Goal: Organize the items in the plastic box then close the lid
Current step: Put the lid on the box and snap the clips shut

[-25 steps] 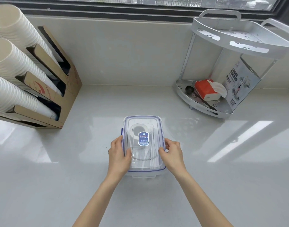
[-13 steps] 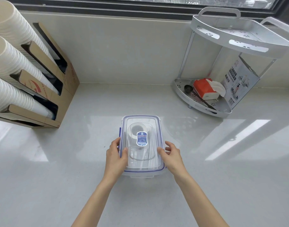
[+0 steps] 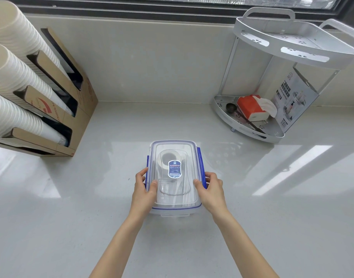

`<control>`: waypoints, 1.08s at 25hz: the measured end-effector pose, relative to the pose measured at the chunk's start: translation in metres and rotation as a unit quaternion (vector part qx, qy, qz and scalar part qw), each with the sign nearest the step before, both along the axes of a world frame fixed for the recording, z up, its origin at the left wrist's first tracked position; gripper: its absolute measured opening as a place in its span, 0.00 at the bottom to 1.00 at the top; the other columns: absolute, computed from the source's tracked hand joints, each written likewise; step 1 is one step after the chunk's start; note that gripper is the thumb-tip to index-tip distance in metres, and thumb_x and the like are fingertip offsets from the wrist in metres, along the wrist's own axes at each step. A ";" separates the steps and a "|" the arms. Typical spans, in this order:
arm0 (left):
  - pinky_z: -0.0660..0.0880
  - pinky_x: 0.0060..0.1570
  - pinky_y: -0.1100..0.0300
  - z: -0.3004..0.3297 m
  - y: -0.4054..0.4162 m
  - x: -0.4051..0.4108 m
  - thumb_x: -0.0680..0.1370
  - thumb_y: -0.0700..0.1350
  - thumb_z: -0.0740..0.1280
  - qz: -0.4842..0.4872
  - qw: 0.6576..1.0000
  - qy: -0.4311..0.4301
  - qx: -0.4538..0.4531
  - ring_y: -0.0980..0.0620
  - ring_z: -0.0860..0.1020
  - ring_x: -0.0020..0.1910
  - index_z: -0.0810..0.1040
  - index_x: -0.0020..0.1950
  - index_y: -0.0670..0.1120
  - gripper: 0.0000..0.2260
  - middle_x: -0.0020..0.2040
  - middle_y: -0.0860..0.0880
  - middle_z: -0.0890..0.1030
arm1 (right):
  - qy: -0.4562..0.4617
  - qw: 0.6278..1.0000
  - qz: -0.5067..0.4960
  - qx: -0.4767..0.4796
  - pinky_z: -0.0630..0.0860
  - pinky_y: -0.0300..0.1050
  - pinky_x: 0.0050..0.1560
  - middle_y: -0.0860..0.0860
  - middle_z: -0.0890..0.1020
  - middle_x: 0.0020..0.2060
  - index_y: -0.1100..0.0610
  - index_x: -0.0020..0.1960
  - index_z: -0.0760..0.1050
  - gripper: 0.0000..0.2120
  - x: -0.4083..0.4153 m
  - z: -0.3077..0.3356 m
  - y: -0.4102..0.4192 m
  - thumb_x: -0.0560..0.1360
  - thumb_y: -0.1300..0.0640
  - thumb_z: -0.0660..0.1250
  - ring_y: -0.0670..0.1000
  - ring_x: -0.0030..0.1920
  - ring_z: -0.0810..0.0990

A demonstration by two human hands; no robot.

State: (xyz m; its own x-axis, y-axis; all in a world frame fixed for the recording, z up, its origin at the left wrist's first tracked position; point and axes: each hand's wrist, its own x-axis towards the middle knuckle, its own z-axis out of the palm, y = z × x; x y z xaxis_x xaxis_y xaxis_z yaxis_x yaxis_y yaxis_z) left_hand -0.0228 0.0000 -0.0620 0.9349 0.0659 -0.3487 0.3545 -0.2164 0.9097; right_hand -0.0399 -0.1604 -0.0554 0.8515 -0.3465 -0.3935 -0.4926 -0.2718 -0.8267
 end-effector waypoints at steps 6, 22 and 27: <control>0.69 0.61 0.47 0.000 -0.001 -0.001 0.77 0.43 0.58 0.006 1.000 0.004 -0.015 0.49 0.70 0.57 0.60 0.65 0.53 0.18 0.58 0.52 0.66 | -0.018 0.996 0.021 -0.091 0.73 0.54 0.56 0.61 0.77 0.56 0.65 0.60 0.67 0.14 0.001 -0.002 0.008 0.78 0.59 0.57 0.61 0.54 0.75; 0.65 0.66 0.47 -0.009 -0.001 -0.002 0.75 0.43 0.62 0.045 0.993 -0.025 0.110 0.41 0.68 0.63 0.63 0.68 0.43 0.22 0.64 0.39 0.70 | -0.022 0.992 0.040 -0.120 0.73 0.54 0.57 0.60 0.76 0.56 0.64 0.60 0.66 0.13 0.002 -0.001 0.007 0.78 0.58 0.57 0.61 0.55 0.75; 0.65 0.63 0.50 -0.014 -0.008 -0.004 0.76 0.42 0.61 0.073 0.987 -0.064 0.129 0.41 0.68 0.62 0.66 0.66 0.41 0.19 0.61 0.38 0.72 | -0.023 0.992 0.041 -0.120 0.72 0.53 0.55 0.60 0.76 0.56 0.63 0.60 0.66 0.13 0.002 -0.002 0.007 0.78 0.58 0.57 0.61 0.54 0.75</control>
State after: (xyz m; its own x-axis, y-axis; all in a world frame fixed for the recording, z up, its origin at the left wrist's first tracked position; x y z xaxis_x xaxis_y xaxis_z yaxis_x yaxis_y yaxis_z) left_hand -0.0271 -0.0076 -0.0759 0.9443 0.2740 -0.1823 0.2846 -0.4021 0.8702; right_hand -0.0384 -0.1532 -0.0577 0.8961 -0.3544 -0.2671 -0.4232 -0.5014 -0.7547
